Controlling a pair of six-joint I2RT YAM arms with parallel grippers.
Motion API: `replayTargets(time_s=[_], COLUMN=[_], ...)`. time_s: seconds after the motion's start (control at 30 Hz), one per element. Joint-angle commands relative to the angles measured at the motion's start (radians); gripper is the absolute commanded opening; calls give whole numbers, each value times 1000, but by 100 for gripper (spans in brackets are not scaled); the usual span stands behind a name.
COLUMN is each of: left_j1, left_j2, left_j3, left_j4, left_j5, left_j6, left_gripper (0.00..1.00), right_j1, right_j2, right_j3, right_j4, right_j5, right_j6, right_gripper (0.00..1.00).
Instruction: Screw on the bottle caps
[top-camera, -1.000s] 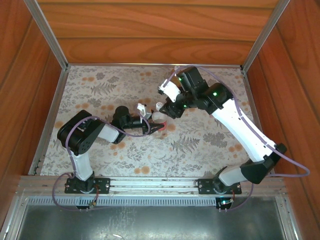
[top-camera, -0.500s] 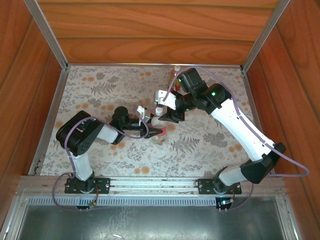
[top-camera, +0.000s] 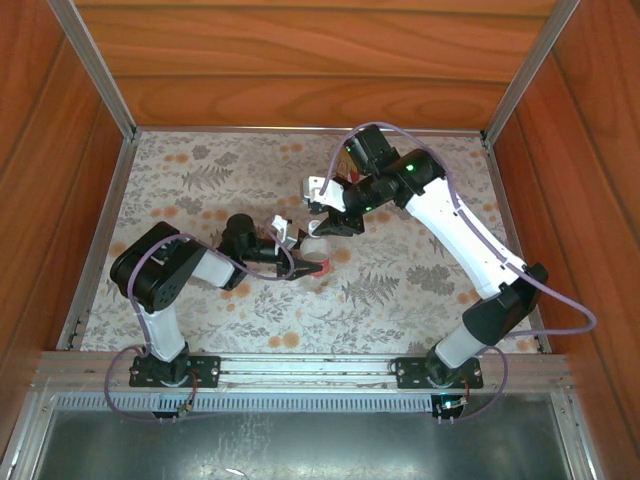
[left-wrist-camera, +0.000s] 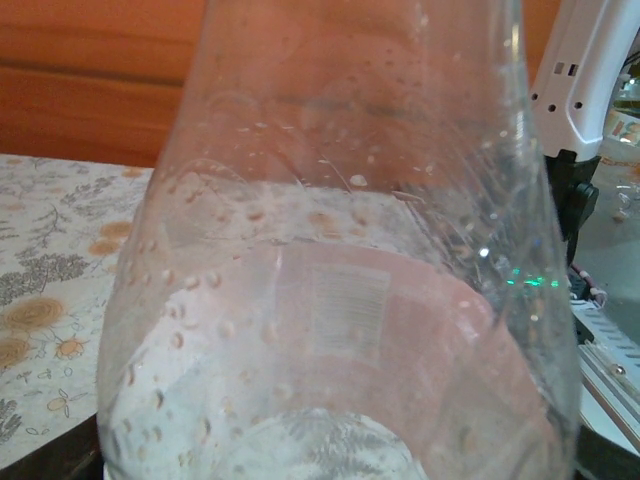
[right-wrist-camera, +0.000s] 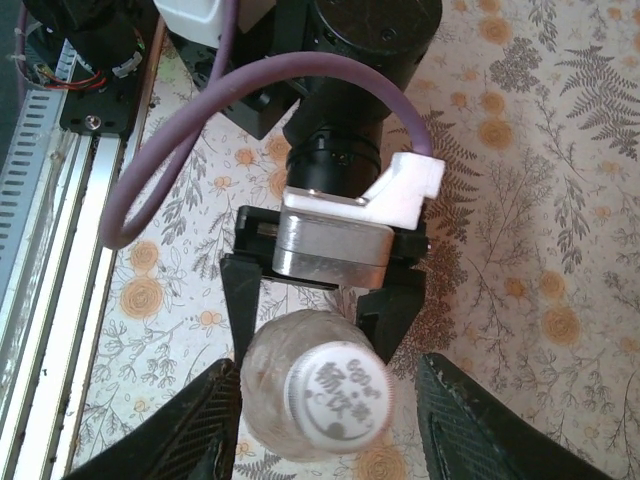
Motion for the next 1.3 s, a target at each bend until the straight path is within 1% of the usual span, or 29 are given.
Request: replayTargets(time_s=[0.0, 0.13, 0.37, 0.4, 0.6, 0.73, 0.83, 0.87, 0.9, 1.07, 1.17, 1.2, 1.27], left_j1=[9, 10, 16, 16, 17, 17, 17, 17, 18, 18, 19, 18, 18], left_j2=[-2, -1, 1, 1, -1, 1, 1, 1, 1, 0, 4, 6, 8], left_j3=[-26, -25, -23, -23, -25, -25, -24, -23, -23, -22, -18, -18, -16], left_j4=[-57, -60, -66, -66, -69, -71, -73, -73, -73, -75, -77, -78, -77], left_j5=[44, 43, 44, 45, 43, 42, 41, 44, 44, 43, 44, 44, 45], left_j6=[14, 13, 16, 17, 15, 14, 14, 14, 14, 13, 12, 11, 8], left_gripper=[67, 67, 67, 67, 67, 67, 67, 67, 67, 67, 67, 67, 67], right_j1=[-10, -11, -13, -14, -13, -14, -14, -14, -15, -14, -15, -14, -14], right_j2=[26, 51, 51, 82, 99, 102, 100, 97, 94, 66, 66, 33, 25], right_j3=[37, 62, 62, 64, 73, 76, 77, 77, 74, 44, 29, 23, 12], right_j4=[-53, -82, -96, -95, -102, -108, -110, -110, -109, -70, -50, -39, -31], right_j5=[-35, -44, -58, -57, -58, -57, -57, -56, -56, -53, -58, -56, -57], right_j6=[-24, -27, -30, -29, -19, -19, -17, -15, -15, -8, -6, -4, -7], right_gripper=[50, 48, 47, 46, 44, 40, 39, 40, 44, 49, 50, 49, 48])
